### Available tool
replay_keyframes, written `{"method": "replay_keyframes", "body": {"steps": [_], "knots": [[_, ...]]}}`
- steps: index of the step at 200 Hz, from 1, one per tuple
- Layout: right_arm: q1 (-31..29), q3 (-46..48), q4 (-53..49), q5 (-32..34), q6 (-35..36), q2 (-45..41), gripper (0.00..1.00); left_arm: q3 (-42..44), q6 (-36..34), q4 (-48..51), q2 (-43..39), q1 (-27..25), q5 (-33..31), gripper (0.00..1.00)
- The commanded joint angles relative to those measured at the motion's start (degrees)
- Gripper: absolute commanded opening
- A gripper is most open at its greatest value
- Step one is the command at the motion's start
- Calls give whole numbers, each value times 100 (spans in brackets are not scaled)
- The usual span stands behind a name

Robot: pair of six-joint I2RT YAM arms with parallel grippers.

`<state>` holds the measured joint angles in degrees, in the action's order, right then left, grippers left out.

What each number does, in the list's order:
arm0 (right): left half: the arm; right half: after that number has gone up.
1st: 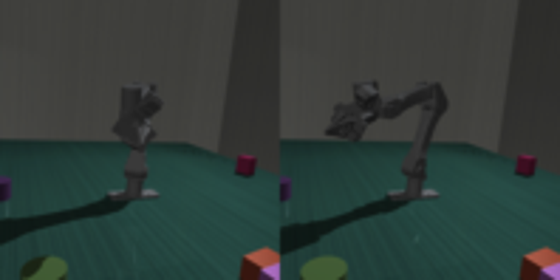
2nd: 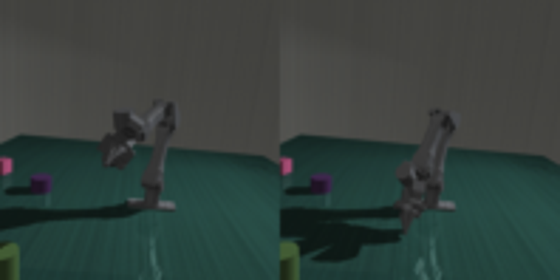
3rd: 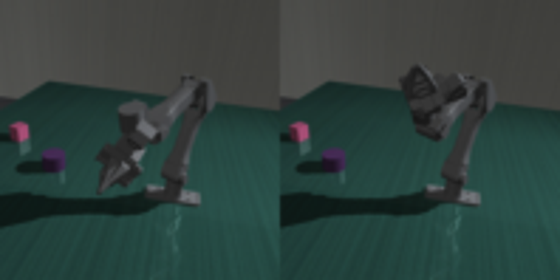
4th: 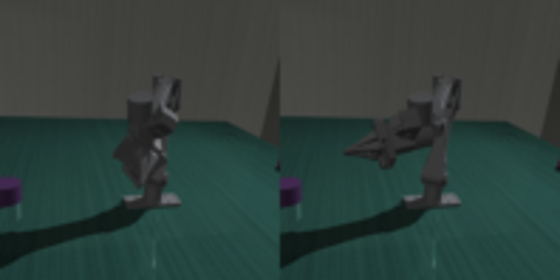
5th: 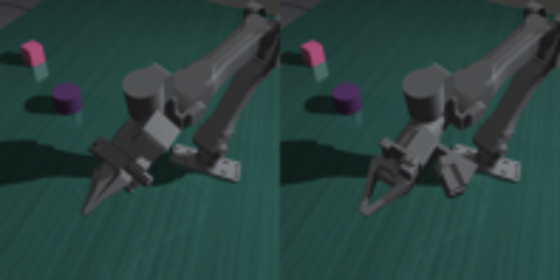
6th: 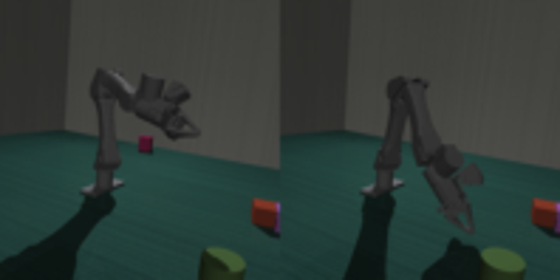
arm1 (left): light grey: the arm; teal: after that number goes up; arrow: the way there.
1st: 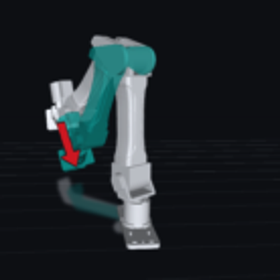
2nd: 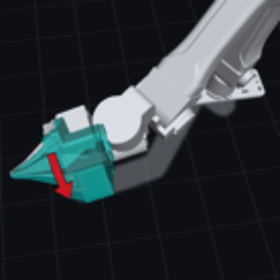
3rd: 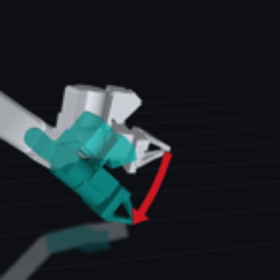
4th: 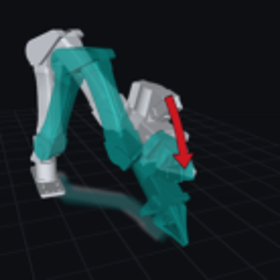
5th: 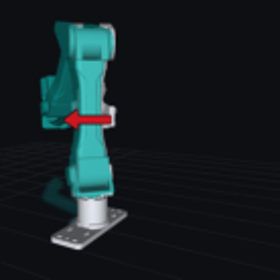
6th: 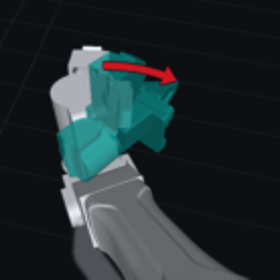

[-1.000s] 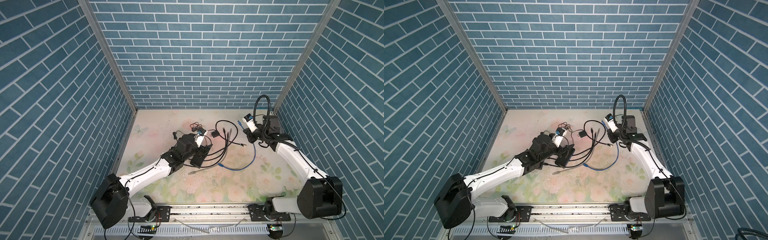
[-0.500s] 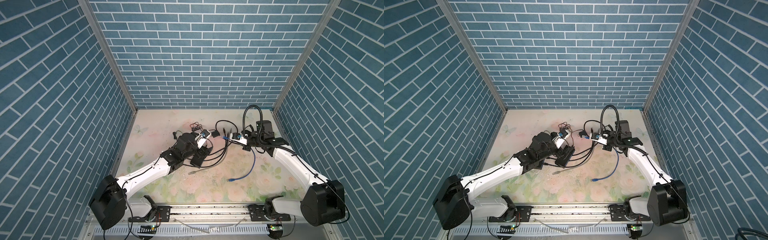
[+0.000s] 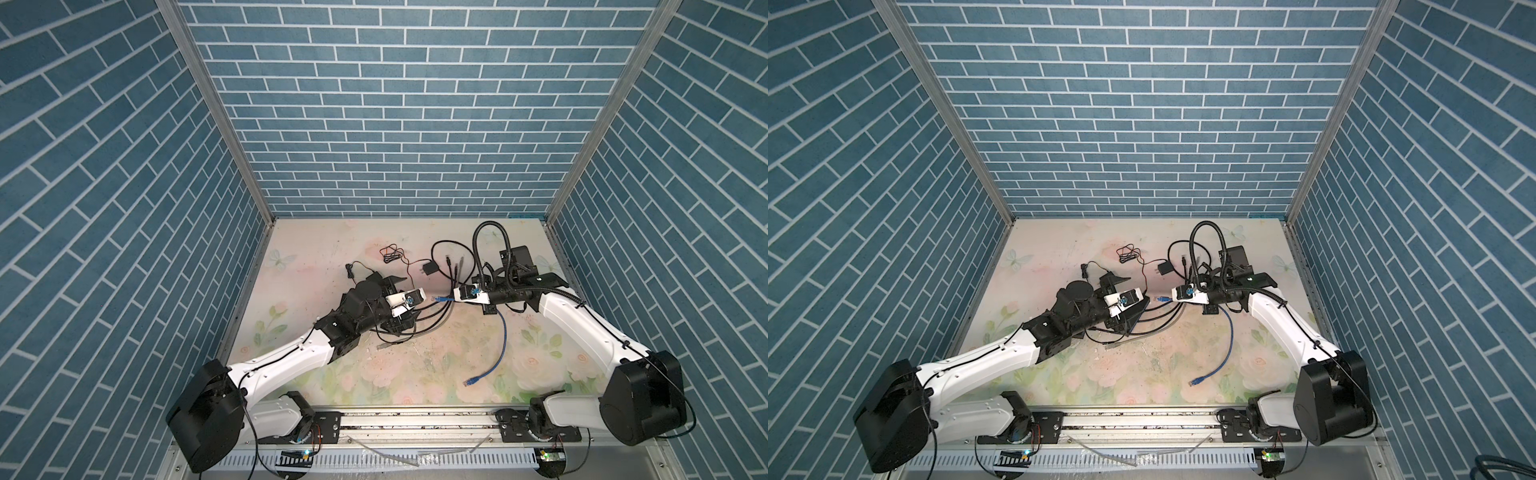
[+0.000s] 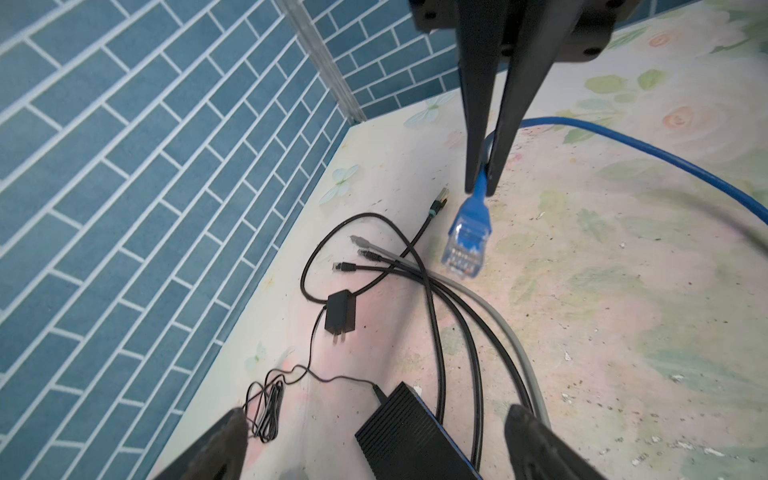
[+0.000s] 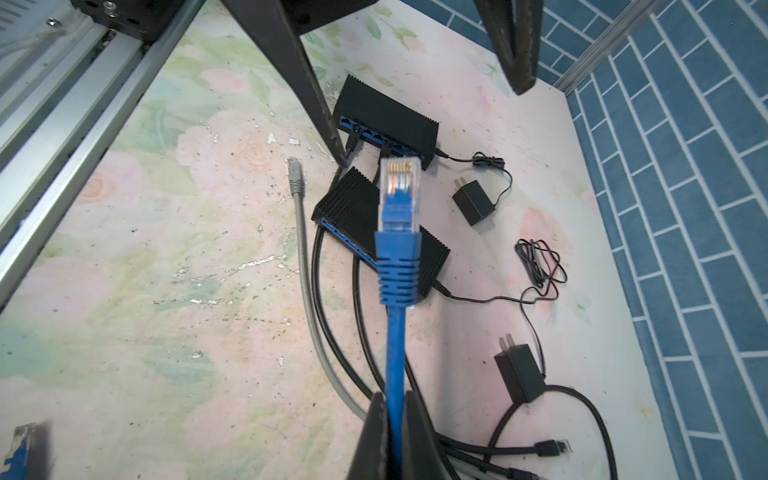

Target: Insert the plug into the switch port

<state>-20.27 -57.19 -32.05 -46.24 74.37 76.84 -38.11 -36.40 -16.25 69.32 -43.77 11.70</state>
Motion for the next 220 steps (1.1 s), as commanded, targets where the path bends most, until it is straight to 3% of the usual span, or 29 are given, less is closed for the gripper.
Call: {"method": "replay_keyframes", "body": {"steps": [1,28,88,123,177,220], "knots": [[-74,-360,-321,-337,421,135,0,27,-526,-294,-103,-26,713,89],[-125,-451,-354,-402,432,290,0,-59,-753,-300,-24,-126,906,73],[-231,-624,-364,-346,431,541,0,-427,-946,-124,373,-268,1035,55],[-278,-689,-363,-332,426,628,0,-534,-868,-293,590,-273,924,41],[-302,-733,-404,-413,429,666,0,-722,-1045,100,801,-277,722,30],[-317,-775,-421,-432,435,716,0,-797,-1262,138,870,-309,511,13]]}}
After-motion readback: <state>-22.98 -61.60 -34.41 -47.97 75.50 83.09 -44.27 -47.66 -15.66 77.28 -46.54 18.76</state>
